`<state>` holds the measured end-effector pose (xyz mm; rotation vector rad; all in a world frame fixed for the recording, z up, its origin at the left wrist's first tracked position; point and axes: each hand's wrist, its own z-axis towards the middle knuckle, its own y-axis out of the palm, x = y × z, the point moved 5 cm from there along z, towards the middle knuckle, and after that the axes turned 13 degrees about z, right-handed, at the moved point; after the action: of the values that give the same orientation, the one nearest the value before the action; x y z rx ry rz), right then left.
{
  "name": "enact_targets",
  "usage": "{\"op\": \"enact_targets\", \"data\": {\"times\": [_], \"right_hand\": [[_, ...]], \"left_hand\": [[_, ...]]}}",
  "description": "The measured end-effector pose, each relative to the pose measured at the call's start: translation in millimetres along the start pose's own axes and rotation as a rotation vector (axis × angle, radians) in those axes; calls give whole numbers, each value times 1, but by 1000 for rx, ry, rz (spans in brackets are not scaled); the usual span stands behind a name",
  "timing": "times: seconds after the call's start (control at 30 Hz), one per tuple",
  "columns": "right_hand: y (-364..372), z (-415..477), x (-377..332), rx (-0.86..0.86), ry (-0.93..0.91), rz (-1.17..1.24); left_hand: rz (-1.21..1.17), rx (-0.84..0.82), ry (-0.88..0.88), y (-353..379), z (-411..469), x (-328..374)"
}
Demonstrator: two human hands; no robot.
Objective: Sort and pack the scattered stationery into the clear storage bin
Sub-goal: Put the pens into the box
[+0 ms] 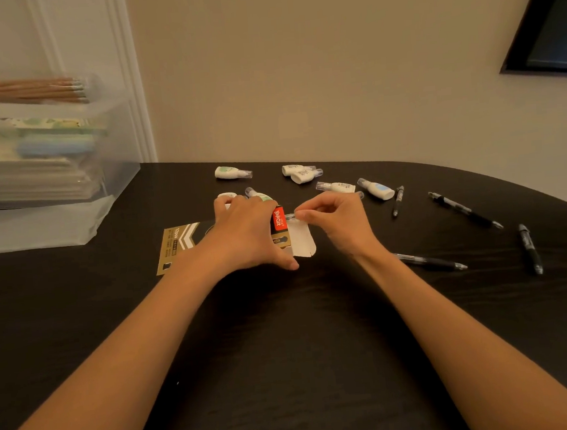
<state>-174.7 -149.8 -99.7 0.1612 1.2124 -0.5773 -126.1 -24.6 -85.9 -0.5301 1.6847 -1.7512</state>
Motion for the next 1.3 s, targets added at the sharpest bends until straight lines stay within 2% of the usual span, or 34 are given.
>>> {"op": "enact_targets", "data": {"times": [0.13,0.3,0.67,0.83,1.07,1.2,1.3], "right_hand": [[2,-1,0,-18,0,-18],[6,-3,-3,-113,-27,-173],[3,-1,-2,-9,33,9],[-10,-1,1,111,136,146],[-10,-1,12,169,250,236],[6,-3,6,166,189,168],[17,-2,0,86,103,63]], "left_hand": [[-2,9,3,0,0,1],[-13,20,-7,0,0,-2],[-34,27,-18,-2,-1,-2],[-34,31,-31,-4,-1,-3],[-73,57,-51,-7,-2,-7],[-128,70,-26,-7,-1,0],[-208,92,-12,-8,-1,1]]}}
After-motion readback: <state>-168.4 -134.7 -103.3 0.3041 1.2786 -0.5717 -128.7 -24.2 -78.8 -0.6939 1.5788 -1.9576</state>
